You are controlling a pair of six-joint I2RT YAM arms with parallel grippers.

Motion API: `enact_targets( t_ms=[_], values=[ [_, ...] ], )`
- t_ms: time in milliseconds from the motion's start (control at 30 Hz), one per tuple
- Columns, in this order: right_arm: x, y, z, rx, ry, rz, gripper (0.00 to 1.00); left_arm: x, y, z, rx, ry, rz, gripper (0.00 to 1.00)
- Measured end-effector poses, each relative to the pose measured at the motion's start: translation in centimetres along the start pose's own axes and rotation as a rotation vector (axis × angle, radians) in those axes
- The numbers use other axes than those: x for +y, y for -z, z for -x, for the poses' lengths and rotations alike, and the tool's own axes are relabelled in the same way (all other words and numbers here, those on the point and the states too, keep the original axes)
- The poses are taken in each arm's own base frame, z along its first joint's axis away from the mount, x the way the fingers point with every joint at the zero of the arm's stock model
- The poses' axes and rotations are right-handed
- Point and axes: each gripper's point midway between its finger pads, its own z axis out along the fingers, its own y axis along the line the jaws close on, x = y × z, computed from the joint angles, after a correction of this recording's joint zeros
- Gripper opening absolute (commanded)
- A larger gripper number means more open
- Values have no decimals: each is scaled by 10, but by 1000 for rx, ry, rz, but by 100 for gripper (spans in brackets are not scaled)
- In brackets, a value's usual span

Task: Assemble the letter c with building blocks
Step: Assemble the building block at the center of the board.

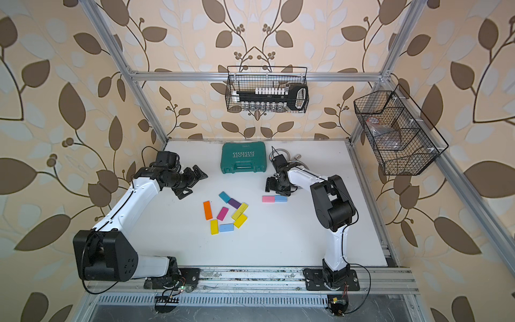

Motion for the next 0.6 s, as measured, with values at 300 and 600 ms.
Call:
enact_targets(
  t_ms=[300,600],
  values=[
    [0,0,0,-1,1,0,79,0,0,0,0,0,0,99],
    [2,2,-2,12,2,5,79,0,0,0,-1,0,-1,99]
  ],
)
